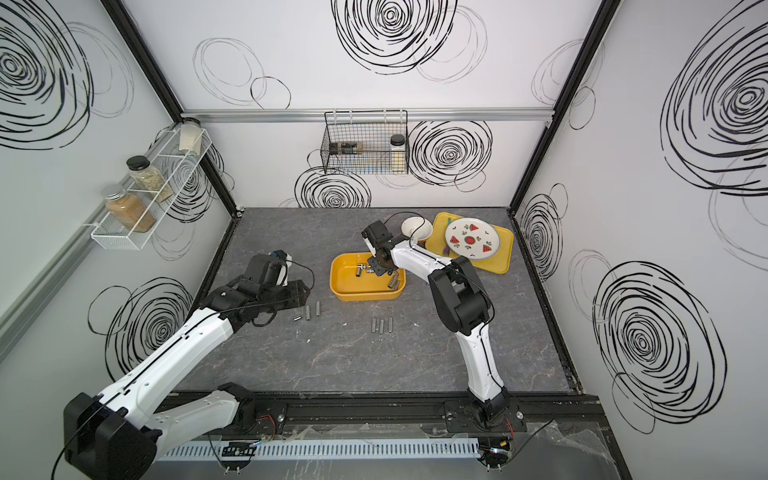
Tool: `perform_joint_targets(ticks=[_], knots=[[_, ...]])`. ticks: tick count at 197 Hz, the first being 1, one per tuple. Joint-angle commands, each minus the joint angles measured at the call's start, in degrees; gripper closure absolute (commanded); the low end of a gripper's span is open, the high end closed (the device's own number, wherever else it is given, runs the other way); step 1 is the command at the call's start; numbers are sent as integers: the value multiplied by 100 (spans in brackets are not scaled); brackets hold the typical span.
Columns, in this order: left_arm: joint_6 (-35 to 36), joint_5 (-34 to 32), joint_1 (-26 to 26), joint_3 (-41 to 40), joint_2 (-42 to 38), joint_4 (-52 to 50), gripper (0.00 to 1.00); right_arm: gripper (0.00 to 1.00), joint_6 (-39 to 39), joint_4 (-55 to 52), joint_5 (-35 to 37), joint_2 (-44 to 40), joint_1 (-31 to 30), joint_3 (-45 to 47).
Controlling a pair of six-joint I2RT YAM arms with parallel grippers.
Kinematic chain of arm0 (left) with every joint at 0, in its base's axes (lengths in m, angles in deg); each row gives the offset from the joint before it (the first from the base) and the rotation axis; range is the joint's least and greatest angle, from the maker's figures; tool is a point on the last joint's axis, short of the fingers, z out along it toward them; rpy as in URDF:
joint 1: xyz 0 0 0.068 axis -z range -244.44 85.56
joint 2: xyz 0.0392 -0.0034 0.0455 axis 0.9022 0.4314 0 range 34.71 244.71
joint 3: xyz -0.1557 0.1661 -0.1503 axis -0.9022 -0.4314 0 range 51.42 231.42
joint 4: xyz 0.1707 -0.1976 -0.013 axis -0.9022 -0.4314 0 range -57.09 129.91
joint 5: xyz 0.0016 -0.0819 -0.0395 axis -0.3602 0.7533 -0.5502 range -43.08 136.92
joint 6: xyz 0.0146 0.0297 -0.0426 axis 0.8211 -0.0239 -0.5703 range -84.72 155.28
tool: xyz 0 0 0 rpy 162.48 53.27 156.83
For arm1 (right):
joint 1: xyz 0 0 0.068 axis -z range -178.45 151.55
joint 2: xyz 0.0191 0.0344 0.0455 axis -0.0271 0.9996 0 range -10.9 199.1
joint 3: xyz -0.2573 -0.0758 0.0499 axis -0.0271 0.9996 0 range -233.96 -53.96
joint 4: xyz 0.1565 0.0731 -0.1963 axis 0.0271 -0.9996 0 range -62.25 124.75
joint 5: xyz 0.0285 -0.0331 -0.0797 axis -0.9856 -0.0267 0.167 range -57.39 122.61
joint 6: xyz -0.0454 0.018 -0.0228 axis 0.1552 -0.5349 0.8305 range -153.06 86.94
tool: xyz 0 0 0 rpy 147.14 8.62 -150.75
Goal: Take out the socket from the storage box
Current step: Pick up the socket head from the storage box.
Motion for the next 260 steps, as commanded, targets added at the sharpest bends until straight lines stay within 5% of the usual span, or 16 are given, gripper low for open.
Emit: perform_joint_targets(ticks=[1,154,193,260], knots=[[102,107,7,-20,-24,190,48,56,672,-320,-182,184,33,-195],[111,124,-63,-12,159,189,48,66,1229,-670,-1218,780,86,-439],[116,124,-63,-20,178,181,48,66,1041,-808,-1232,946,87,-637],[115,120,-61,-16,169,181,48,82,-8,-728,-1470,608,86,-844]])
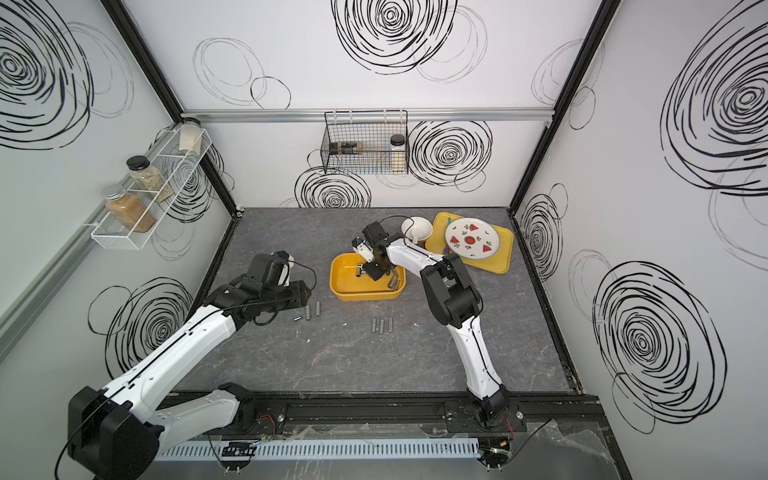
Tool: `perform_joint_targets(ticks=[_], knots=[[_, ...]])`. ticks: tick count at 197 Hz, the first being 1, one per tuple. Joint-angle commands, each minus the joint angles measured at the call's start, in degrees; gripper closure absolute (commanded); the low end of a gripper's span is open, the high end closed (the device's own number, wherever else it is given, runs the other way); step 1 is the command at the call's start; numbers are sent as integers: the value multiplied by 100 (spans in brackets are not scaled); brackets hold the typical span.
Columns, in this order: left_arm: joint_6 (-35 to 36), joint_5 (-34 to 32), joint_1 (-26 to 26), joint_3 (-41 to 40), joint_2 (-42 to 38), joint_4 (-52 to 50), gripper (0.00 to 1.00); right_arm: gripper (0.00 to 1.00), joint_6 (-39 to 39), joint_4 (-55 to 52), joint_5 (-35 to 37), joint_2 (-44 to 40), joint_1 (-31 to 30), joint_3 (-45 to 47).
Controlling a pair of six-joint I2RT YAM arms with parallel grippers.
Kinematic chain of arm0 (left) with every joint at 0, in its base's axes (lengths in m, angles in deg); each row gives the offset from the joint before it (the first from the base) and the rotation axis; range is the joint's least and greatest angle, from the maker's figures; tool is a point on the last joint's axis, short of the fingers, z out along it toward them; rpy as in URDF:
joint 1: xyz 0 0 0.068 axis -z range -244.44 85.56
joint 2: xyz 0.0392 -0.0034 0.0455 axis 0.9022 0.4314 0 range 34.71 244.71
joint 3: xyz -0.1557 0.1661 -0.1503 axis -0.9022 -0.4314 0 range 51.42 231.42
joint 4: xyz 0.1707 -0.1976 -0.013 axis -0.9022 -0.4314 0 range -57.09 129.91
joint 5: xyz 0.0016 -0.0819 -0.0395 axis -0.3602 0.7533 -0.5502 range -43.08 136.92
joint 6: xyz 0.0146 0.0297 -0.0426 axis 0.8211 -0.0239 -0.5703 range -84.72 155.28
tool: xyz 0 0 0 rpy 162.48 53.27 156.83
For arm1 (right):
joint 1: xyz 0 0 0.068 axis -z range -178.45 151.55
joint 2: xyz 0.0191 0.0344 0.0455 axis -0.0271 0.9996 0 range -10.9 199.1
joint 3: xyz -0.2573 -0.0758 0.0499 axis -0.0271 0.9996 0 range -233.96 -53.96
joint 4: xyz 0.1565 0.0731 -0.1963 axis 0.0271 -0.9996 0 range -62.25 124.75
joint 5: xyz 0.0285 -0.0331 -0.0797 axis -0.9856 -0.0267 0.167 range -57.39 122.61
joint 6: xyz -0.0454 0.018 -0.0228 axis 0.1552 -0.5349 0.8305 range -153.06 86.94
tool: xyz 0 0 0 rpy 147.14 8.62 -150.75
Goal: Take out the socket from the storage box
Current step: Pick up the socket head from the storage box.
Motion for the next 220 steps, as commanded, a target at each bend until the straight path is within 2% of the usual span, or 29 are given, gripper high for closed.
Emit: perform_joint_targets(ticks=[1,17,35,86,112,141,169,191,220], knots=[[92,54,-29,-18,16,174,48,82,-648,-265,-78,-78,25,-166],[87,56,-30,-20,7,175,48,89,-1077,-290,-87,-205,33,-267],[92,43,-30,-20,7,174,48,92,-1617,-306,23,-346,34,-352],[77,-8,-35,-19,8,165,49,92,-2963,-508,-232,-829,33,-320],[74,-58,-37,-3,-8,141,49,92,-3269,-520,-337,-1138,33,-153],[40,-124,-38,-11,-71,139,49,92,-3335,-652,-139,-1466,55,-11],[30,-177,-39,-12,-107,130,49,92,-3478,-401,249,-2173,384,741],[22,-169,-39,-11,-132,121,49,92,-3594,-11,247,-2857,999,1717],[22,-161,-38,-20,-178,134,49,92,-3673,203,701,-3505,1670,2707]])
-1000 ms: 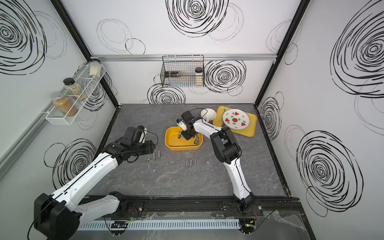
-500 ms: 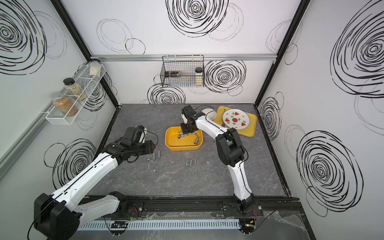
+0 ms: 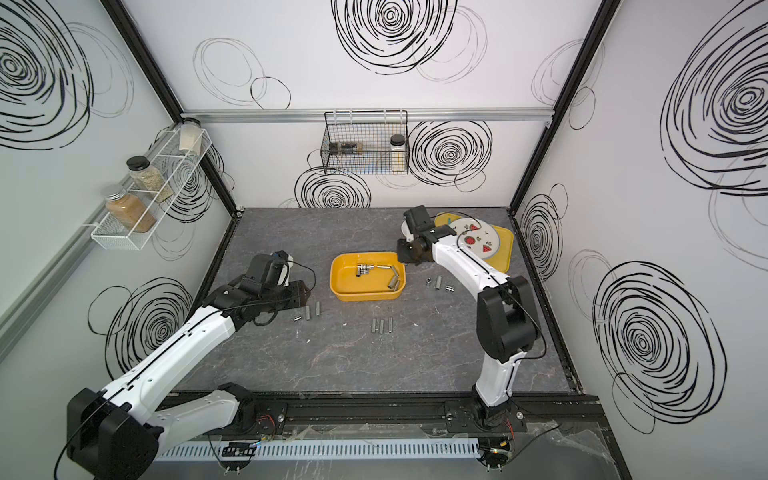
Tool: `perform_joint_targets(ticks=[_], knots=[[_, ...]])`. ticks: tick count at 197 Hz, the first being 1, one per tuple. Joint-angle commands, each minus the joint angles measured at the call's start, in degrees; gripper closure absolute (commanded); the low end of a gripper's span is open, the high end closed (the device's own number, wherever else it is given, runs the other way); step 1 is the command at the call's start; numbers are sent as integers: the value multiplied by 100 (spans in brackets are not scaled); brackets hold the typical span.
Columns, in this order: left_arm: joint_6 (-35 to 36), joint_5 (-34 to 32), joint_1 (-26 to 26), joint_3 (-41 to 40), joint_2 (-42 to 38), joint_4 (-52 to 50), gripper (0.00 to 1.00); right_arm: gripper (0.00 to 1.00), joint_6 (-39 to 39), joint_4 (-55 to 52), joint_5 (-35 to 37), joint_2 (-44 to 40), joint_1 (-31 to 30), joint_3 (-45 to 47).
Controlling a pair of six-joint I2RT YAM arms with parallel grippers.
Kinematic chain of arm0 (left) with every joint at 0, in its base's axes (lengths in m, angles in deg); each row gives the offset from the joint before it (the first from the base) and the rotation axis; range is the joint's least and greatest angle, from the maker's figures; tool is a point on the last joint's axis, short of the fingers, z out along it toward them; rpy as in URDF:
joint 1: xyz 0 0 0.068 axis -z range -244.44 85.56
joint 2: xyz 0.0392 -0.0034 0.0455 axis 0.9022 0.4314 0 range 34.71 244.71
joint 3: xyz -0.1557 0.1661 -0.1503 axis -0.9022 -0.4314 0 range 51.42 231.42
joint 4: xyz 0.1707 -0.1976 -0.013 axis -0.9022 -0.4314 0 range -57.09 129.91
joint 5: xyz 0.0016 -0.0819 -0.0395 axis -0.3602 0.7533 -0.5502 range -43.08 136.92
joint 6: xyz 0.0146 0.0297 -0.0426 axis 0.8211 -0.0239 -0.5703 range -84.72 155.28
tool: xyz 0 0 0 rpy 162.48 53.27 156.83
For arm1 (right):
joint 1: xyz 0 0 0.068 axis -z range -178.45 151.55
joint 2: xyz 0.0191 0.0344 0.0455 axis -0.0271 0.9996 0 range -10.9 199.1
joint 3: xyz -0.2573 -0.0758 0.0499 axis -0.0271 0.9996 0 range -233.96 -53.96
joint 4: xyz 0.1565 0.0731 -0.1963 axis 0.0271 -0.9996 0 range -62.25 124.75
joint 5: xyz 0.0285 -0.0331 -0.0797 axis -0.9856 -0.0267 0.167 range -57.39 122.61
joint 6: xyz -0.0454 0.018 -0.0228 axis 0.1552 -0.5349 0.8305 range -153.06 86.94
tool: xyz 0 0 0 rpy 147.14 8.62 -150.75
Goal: Take out the socket from the storage box
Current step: Pick up the socket head from the storage box, then place the socket head at the center of the board.
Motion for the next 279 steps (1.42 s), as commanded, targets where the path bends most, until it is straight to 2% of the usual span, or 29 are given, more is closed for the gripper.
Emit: perform_joint_targets(ticks=[1,35,70,106,169,279], knots=[[24,-62,-38,-25,-130,141,49,92,-180,287,484,-469,474,649],[36,10,-35,-29,-156,152,49,92,-385,728,690,-875,1234,1746],[76,130,-30,-38,-154,170,49,92,-447,1074,1139,-782,1514,2283],[72,159,-30,-47,-164,178,49,93,-449,1133,1419,-332,1558,2372],[80,194,-30,-55,-119,178,49,92,-446,1319,1382,-8,1567,2430],[53,10,-30,-21,35,93,48,76,-430,1287,1279,23,1576,2428]])
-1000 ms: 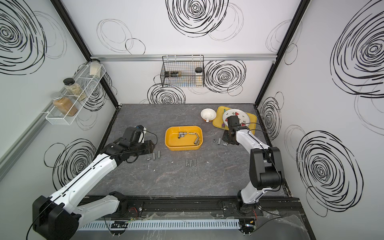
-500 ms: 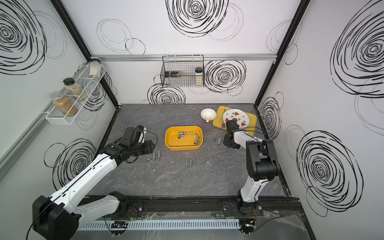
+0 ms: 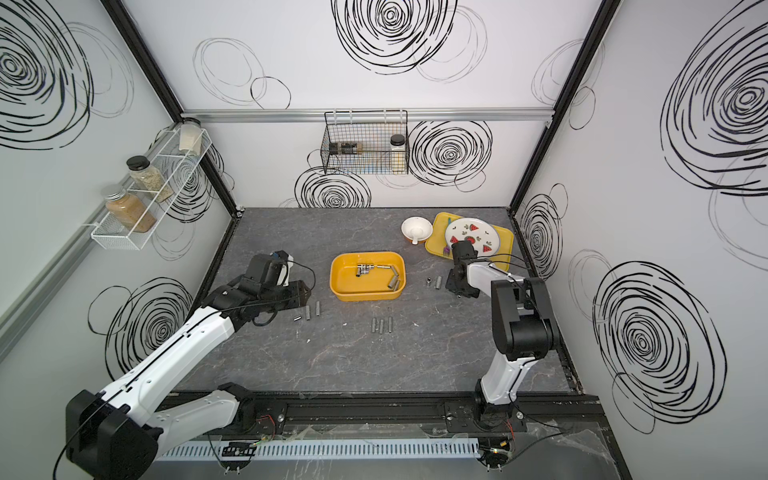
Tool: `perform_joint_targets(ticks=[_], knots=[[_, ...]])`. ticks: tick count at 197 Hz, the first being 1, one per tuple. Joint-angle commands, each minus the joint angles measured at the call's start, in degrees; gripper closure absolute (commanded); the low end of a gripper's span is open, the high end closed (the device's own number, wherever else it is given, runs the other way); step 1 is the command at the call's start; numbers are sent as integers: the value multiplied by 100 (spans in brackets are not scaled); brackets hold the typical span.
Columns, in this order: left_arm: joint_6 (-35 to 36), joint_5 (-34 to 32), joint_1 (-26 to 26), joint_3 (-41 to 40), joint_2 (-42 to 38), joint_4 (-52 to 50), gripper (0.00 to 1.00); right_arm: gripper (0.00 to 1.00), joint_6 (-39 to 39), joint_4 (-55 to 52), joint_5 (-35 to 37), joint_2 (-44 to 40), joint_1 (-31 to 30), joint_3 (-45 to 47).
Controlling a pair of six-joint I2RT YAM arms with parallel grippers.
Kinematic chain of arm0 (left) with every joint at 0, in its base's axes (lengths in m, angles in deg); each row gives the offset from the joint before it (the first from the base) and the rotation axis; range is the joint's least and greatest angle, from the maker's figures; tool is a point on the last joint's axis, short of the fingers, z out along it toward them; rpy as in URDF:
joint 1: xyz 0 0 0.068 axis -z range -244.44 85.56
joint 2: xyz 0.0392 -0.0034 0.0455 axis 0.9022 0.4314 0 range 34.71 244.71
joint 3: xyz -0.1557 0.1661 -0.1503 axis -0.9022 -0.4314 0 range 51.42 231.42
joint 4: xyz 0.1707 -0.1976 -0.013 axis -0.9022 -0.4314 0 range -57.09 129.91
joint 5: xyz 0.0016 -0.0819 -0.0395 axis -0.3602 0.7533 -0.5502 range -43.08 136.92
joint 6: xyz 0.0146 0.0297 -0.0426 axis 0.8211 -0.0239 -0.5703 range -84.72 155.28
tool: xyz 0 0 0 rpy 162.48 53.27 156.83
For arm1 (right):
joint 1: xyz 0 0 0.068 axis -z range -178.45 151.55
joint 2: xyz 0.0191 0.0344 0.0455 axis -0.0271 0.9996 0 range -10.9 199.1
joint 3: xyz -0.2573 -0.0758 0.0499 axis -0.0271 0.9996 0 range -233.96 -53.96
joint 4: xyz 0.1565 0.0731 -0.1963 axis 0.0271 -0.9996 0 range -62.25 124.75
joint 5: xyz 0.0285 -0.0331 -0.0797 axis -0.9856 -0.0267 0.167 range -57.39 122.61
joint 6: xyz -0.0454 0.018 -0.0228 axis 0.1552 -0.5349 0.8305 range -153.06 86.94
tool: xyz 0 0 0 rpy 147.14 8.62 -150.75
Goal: Take out the socket from the storage box
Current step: Place the socket head at the center of the board.
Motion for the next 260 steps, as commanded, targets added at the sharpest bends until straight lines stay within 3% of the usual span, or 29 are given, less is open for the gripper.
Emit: perform_joint_targets(ticks=[1,51,158,207,260], knots=[[54,-111,-30,-16,69,87,48,76,-71,40,16,4,22,12],[65,-71,-30,-16,66,99,47,71,-79,14,5,-64,22,5],[69,-38,-28,-26,72,117,47,71,-93,-78,44,-342,22,-65],[82,-48,-30,-29,-65,187,47,71,-92,-153,-130,-1121,22,-45],[-292,-137,261,326,148,275,47,71,-228,674,-1270,-2397,-82,901]])
